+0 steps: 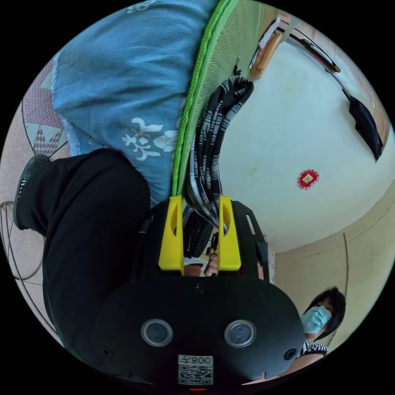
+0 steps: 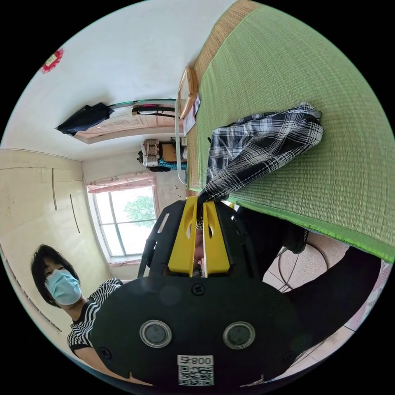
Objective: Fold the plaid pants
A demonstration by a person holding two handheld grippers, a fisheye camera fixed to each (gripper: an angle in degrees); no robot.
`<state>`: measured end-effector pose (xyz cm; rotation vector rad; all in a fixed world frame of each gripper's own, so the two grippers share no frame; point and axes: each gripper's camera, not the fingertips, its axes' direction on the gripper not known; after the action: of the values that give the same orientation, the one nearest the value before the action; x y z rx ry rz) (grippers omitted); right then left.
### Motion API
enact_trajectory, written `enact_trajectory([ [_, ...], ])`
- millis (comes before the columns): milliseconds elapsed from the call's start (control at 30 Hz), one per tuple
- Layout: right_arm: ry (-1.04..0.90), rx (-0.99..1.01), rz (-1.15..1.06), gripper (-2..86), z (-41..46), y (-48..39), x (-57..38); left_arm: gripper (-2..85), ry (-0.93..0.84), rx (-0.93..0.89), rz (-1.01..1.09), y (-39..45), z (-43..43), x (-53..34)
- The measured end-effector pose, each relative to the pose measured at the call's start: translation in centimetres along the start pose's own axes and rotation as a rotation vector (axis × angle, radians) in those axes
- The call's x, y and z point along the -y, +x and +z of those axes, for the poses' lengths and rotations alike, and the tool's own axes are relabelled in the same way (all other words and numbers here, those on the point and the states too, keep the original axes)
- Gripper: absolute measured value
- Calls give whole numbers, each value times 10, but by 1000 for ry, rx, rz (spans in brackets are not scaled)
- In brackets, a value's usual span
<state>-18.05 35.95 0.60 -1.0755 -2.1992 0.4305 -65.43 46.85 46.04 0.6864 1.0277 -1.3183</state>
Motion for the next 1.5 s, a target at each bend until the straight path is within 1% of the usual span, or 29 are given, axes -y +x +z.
enact_trajectory([
  [200,19,5,-3,10,-17,19,-20,126,30,-26,-1,2,-9,6],
  [433,42,21,-1,10,-36,47,-41,125,29,25,0,7,-9,8],
  [600,60,29,-5,10,-51,72,-55,125,32,21,-6,11,-5,3],
  [900,82,41,-7,11,-76,125,-75,118,4,92,4,26,20,-13],
  [1033,95,51,-3,11,-87,150,-81,102,-2,148,2,32,34,-24],
  [1500,130,65,25,12,-133,273,-109,35,-6,205,24,54,89,-85],
])
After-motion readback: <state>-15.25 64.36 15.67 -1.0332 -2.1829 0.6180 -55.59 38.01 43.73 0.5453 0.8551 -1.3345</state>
